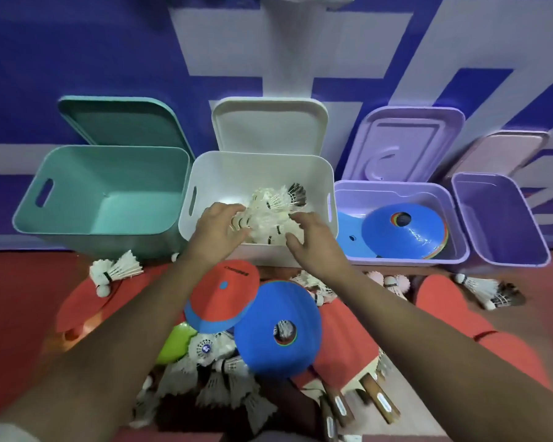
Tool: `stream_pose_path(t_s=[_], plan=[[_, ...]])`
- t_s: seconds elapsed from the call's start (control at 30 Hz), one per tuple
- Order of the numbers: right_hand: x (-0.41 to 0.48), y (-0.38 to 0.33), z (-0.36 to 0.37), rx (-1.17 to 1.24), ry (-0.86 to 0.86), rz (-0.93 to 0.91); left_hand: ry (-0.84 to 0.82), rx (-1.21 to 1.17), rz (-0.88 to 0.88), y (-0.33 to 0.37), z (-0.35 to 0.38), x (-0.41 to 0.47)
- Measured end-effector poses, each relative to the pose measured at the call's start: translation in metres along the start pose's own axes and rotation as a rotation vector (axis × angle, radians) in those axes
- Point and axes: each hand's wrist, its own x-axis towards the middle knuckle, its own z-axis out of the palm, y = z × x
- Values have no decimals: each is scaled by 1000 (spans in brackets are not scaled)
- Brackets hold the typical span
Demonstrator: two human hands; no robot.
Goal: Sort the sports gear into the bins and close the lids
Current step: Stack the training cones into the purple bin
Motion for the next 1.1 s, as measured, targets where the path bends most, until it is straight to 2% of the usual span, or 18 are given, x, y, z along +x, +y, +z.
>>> stream_pose_path(t_s=[0.1, 0.23, 0.3, 0.37, 0.43, 0.47, 0.53, 0.67, 0.87, 1.03, 1.1], plan=[[-37, 5, 1, -8, 88, -39, -27, -90, 80, -2, 5, -37], [-66, -1, 28, -41, -117, 79, 100, 79, 258, -18, 13, -76], [-67, -9, 45, -9, -157, 125, 162, 91, 301, -22, 17, -87], [-63, -22, 57, 65, -145, 169, 47, 62, 209, -31, 23, -98], [-56, -31, 65, 124, -139, 235, -220, 101, 60, -47, 30, -110], [-52, -33, 70, 143, -140, 274, -328, 159, 35, -54, 33, -115], [-44, -36, 78, 167, -137, 355, -380, 290, 105, -65, 38, -123], [-28, -37, 97, 222, -183, 482, -231, 305, 177, -66, 41, -124], [-27, -33, 100, 318, -215, 530, -64, 251, 281, -68, 37, -136], [-33, -40, 83, 630, -208, 569, 85, 247, 258, -40, 20, -130], [-35, -43, 72, 824, -246, 605, 95, 219, 246, -26, 16, -127]])
